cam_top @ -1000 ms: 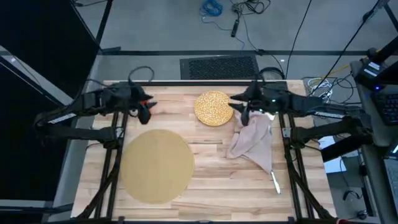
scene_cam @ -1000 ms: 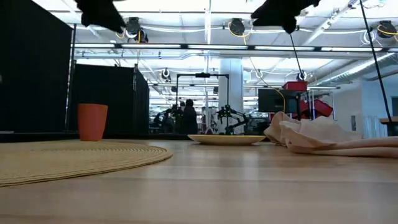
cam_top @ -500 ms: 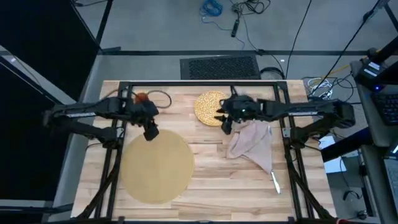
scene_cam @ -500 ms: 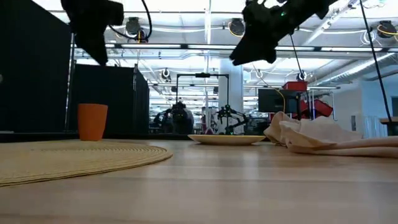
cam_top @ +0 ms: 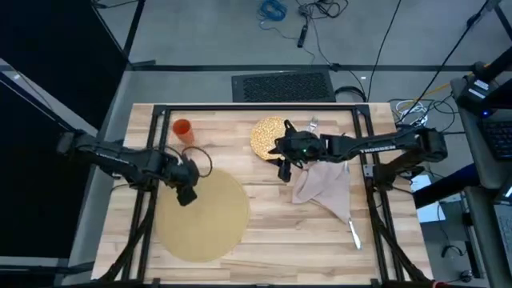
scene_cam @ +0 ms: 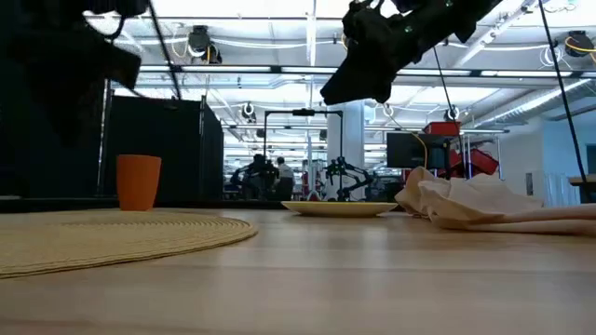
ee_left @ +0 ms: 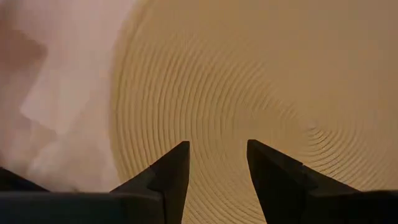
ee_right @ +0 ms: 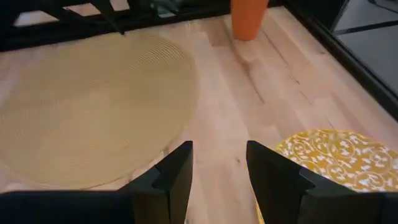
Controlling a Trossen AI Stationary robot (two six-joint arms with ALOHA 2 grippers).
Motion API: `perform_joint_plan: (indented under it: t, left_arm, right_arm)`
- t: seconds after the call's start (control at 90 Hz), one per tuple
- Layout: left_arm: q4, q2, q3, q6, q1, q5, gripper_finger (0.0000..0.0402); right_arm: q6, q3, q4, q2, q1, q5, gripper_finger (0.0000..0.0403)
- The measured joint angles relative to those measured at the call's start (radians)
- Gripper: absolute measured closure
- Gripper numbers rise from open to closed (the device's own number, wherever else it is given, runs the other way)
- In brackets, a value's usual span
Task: Set table place
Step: Move the light brown mat to the center of the table
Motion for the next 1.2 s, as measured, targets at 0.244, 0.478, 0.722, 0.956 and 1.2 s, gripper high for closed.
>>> perform_joint_plan:
  t: [0.244, 0.478, 0.722, 0.956, 1.2]
  left_arm:
    - [0.002, 0.003, -0.095, -0.099, -0.022, -0.145, 0.0256]
    - [0.004, 0.003, -0.126, -0.160, -0.016, -0.219, 0.0256]
    - [0.046, 0.002, -0.126, -0.156, -0.016, -0.191, 0.0256]
    - [0.054, 0.002, -0.126, -0.193, -0.016, -0.139, 0.0256]
    - [0.078, 0.002, -0.126, -0.269, -0.016, -0.138, 0.0256]
  right_arm:
    - [0.000, 0.000, 0.000, -0.001, 0.000, -0.002, 0.0266]
    - [-0.003, 0.000, 0.005, -0.001, 0.000, -0.002, 0.0266]
    - [-0.034, 0.000, 0.015, -0.002, -0.002, -0.002, 0.0266]
    - [-0.077, 0.000, 0.014, -0.002, -0.002, -0.002, 0.0266]
    - [-0.082, 0.000, 0.012, -0.002, 0.000, -0.003, 0.0266]
